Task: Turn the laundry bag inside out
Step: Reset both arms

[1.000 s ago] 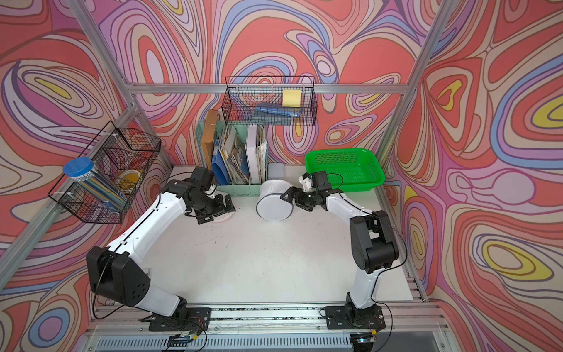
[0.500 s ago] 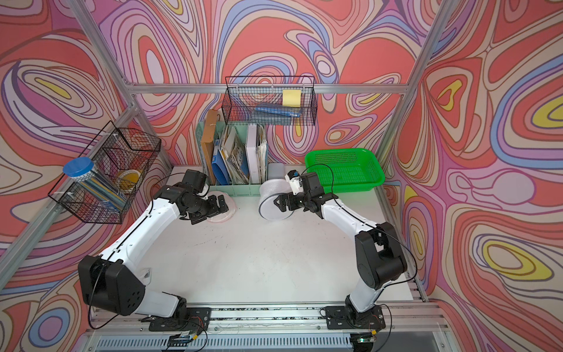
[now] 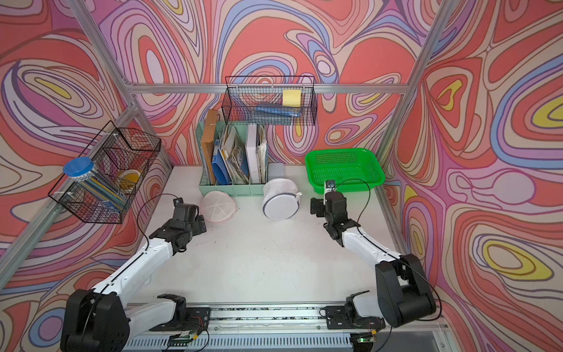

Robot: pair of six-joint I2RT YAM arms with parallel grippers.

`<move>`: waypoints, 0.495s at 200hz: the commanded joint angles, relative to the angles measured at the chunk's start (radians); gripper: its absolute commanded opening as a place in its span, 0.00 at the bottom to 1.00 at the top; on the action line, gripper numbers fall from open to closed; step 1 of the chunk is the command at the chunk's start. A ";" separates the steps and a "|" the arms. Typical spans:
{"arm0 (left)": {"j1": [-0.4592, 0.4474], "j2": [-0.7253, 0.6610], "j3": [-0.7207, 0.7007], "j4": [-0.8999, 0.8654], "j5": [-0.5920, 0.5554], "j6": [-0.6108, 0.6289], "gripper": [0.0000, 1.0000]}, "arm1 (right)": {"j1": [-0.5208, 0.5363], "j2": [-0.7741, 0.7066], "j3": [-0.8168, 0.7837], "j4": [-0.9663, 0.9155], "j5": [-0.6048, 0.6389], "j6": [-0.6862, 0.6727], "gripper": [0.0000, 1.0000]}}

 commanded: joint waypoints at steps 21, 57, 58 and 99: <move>0.007 0.117 -0.172 0.645 -0.054 0.194 0.99 | -0.024 0.059 -0.217 0.495 0.061 -0.083 0.98; 0.009 0.224 -0.212 0.922 0.068 0.346 0.99 | -0.057 0.191 -0.242 0.709 0.030 -0.141 0.98; 0.008 0.226 -0.212 0.926 0.069 0.348 0.99 | -0.059 0.194 -0.243 0.714 0.025 -0.143 0.98; 0.021 0.286 -0.255 1.073 0.125 0.361 0.99 | -0.196 0.329 -0.254 0.869 -0.173 -0.074 0.98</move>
